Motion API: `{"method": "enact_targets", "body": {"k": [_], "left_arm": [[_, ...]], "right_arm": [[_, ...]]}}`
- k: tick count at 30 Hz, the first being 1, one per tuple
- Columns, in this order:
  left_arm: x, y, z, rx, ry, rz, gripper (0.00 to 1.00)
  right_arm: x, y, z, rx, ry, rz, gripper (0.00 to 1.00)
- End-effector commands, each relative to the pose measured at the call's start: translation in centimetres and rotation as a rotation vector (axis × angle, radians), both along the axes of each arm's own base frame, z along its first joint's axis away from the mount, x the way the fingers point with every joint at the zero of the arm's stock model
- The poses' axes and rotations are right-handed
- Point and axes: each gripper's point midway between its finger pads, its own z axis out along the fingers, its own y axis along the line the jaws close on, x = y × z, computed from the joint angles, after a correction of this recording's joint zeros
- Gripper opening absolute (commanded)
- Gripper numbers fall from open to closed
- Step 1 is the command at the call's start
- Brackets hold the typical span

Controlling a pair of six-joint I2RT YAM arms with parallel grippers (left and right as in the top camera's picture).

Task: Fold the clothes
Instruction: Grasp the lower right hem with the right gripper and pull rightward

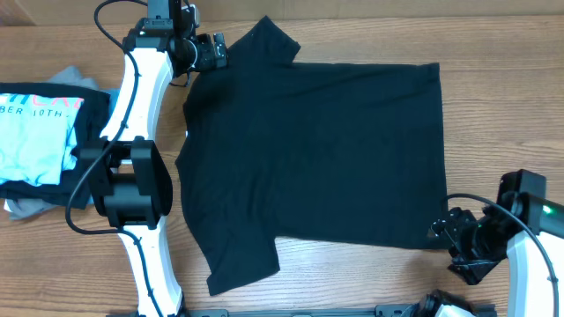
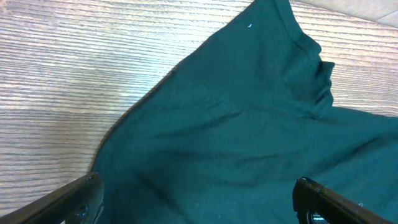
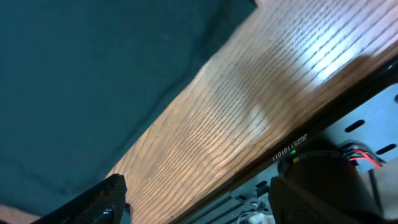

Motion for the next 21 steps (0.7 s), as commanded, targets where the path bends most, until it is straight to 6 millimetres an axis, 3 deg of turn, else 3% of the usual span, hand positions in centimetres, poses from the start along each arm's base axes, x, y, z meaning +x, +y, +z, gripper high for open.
{"method": "enact_targets", "body": {"k": [1, 7, 12, 21], "left_arm": [[0.2, 0.0, 1.8, -0.011, -0.033, 0.01, 1.0], [0.2, -0.2, 1.8, -0.011, -0.033, 0.006, 1.0], [0.2, -0.1, 1.8, -0.011, -0.033, 0.008, 1.0], [0.2, -0.1, 1.8, -0.011, -0.033, 0.008, 1.0]], "right_arm": [[-0.3, -0.9, -1.4, -0.044, 0.07, -0.138, 0.78], [0.7, -2.1, -2.5, -0.098, 0.076, -0.28, 0.81], [1.2, -2.4, -3.5, -0.101, 0.077, -0.314, 0.75], [0.8, -1.9, -7.8, -0.078, 0.133, -0.407, 0.7]]}}
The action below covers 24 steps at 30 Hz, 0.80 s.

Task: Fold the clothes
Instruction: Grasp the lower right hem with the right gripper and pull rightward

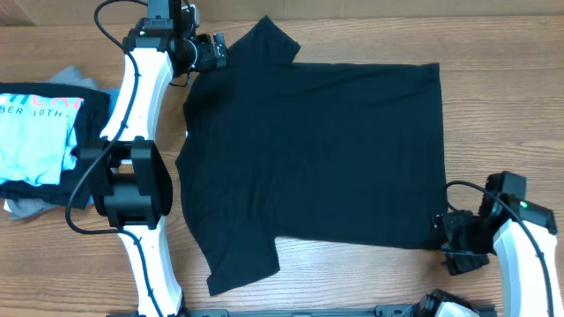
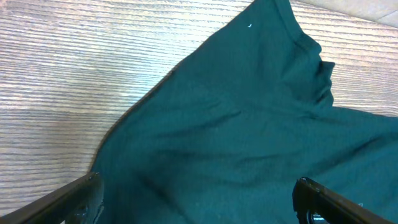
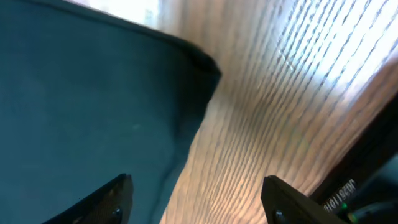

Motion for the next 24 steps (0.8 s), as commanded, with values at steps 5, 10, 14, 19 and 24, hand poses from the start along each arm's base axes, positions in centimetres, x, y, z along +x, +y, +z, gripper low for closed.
{"method": "enact_targets", "body": {"k": [5, 10, 14, 19, 24], "left_arm": [[0.2, -0.1, 1.8, -0.011, -0.033, 0.008, 1.0], [0.2, -0.1, 1.8, -0.011, -0.033, 0.008, 1.0], [0.2, -0.1, 1.8, -0.011, -0.033, 0.008, 1.0], [0.2, -0.1, 1.8, -0.011, -0.033, 0.008, 1.0], [0.2, -0.1, 1.8, -0.011, -0.033, 0.008, 1.0]], "right_arm": [[-0.4, -0.2, -2.4, -0.008, 0.038, -0.033, 0.7], [0.1, -0.6, -2.9, -0.018, 0.035, -0.032, 0.66], [-0.2, -1.5, -3.0, -0.074, 0.052, -0.028, 0.64], [0.2, -2.1, -3.1, -0.102, 0.036, -0.028, 0.64], [0.5, -2.7, -3.1, -0.133, 0.027, -0.023, 0.62]]}}
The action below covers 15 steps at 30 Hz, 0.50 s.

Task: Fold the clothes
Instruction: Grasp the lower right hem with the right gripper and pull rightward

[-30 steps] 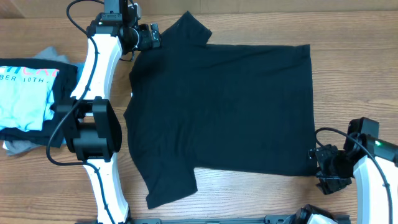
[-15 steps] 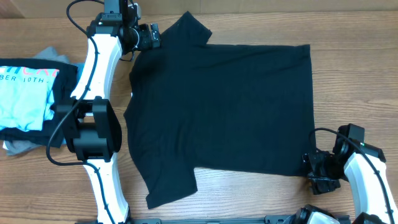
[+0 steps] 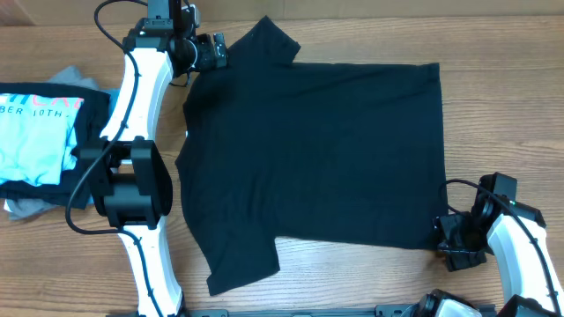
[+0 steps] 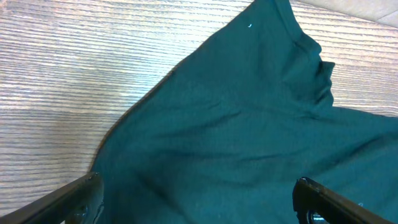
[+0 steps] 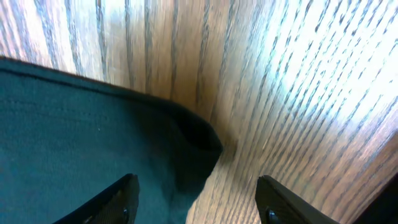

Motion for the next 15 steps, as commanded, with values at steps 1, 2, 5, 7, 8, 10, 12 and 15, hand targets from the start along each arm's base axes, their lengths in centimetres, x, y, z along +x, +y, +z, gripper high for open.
{"method": "enact_targets", "body": {"k": [1, 2, 5, 7, 8, 10, 12, 15], "left_arm": [[0.2, -0.1, 1.8, -0.011, -0.034, 0.008, 1.0], [0.2, -0.1, 1.8, -0.011, -0.034, 0.008, 1.0], [0.2, -0.1, 1.8, -0.011, -0.034, 0.008, 1.0], [0.2, -0.1, 1.8, -0.011, -0.034, 0.008, 1.0], [0.2, -0.1, 1.8, -0.011, -0.034, 0.008, 1.0], [0.2, -0.1, 1.8, -0.011, -0.034, 0.008, 1.0], [0.2, -0.1, 1.8, -0.011, -0.034, 0.008, 1.0], [0.2, -0.1, 1.8, -0.011, -0.034, 0.008, 1.0]], "right_arm": [[0.0, -0.8, -0.2, -0.044, 0.003, -0.004, 0.6], [0.2, -0.9, -0.2, -0.048, -0.006, -0.004, 0.6], [0.7, -1.1, -0.3, -0.054, -0.025, -0.005, 0.6], [0.8, -1.1, -0.3, -0.056, -0.033, -0.005, 0.6], [0.9, -1.1, -0.3, -0.057, -0.036, -0.003, 0.6], [1.2, -1.3, -0.3, -0.062, -0.049, 0.027, 0.6], [1.3, -1.2, -0.4, -0.062, -0.058, 0.045, 0.6], [1.1, -1.1, -0.6, -0.06, -0.052, 0.044, 0.6]]}}
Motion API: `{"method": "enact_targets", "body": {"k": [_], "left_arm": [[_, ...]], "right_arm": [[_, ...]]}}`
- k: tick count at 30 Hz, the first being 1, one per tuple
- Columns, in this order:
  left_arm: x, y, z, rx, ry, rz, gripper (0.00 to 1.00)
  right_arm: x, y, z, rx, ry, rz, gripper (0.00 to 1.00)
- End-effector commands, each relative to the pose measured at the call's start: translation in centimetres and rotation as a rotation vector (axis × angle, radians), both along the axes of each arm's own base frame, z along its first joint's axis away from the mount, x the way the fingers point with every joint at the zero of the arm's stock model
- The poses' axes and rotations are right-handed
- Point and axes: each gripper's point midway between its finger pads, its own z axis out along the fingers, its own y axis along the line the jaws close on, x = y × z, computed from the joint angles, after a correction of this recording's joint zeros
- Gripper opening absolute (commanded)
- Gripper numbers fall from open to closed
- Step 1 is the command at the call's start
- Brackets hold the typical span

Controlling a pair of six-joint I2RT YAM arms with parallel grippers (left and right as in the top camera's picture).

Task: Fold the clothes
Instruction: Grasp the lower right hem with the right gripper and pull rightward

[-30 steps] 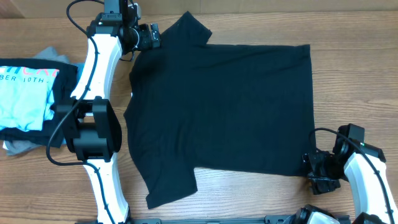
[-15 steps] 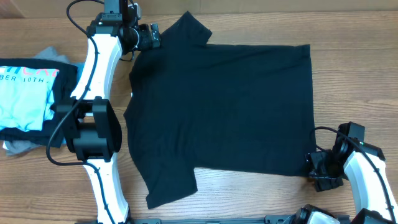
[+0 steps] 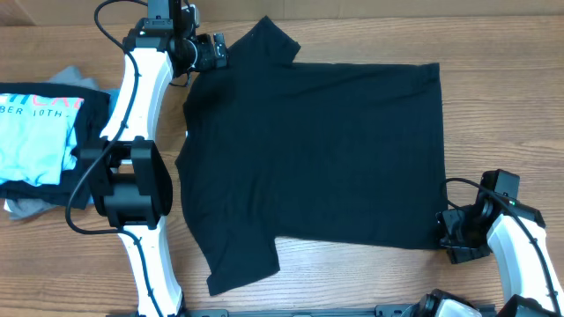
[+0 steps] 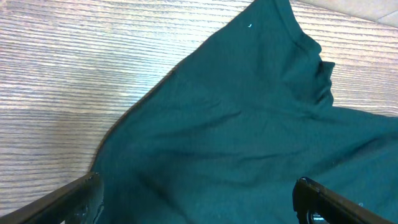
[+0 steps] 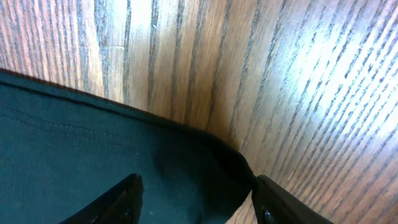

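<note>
A dark T-shirt point(image 3: 317, 150) lies spread flat on the wooden table, collar to the left, hem to the right. My left gripper point(image 3: 216, 53) sits at the shirt's upper left, by the far shoulder; in the left wrist view its fingers point(image 4: 68, 199) stand wide apart over the teal-looking cloth point(image 4: 249, 124), open. My right gripper point(image 3: 451, 236) is at the shirt's near right hem corner. In the right wrist view the hem corner point(image 5: 211, 168) lies between the spread fingers point(image 5: 124, 199), which are open.
A folded pile of clothes point(image 3: 40, 141), light blue on top of dark and grey pieces, lies at the table's left edge. The table's front edge with metal rail point(image 3: 308, 310) runs along the bottom. Bare wood point(image 3: 502, 106) lies right of the shirt.
My right gripper has shifted slightly, so the hem corner now lies further in between its open fingers. The left gripper and the shirt have not moved.
The right gripper was first off the shirt's near right corner, near the table's front edge, open. Then it stood closer with the hem corner in view, then right above that corner. Now the corner lies between its fingers. The left gripper stayed open at the shoulder throughout.
</note>
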Motion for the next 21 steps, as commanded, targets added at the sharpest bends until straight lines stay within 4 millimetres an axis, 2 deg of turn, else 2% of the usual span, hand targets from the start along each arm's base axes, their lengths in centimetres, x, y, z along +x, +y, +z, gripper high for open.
{"method": "enact_targets", "body": {"k": [1, 5, 8, 11, 14, 21], "left_arm": [[0.2, -0.1, 1.8, -0.012, -0.033, 0.008, 1.0], [0.2, -0.1, 1.8, -0.012, -0.033, 0.008, 1.0], [0.2, -0.1, 1.8, -0.012, -0.033, 0.008, 1.0], [0.2, -0.1, 1.8, -0.012, -0.033, 0.008, 1.0], [0.2, -0.1, 1.8, -0.012, -0.033, 0.008, 1.0], [0.2, -0.1, 1.8, -0.012, -0.033, 0.008, 1.0]], "right_arm": [[-0.7, 0.0, -0.6, -0.008, 0.018, 0.017, 0.6], [-1.0, 0.2, -1.3, -0.007, 0.02, 0.017, 0.53], [-1.2, 0.4, -2.0, -0.003, 0.011, 0.017, 0.53], [-1.0, 0.5, -2.0, 0.003, 0.003, 0.018, 0.5], [-1.0, 0.4, -2.0, 0.002, 0.001, 0.022, 0.41], [-0.9, 0.5, -2.0, 0.008, -0.002, 0.022, 0.33]]}}
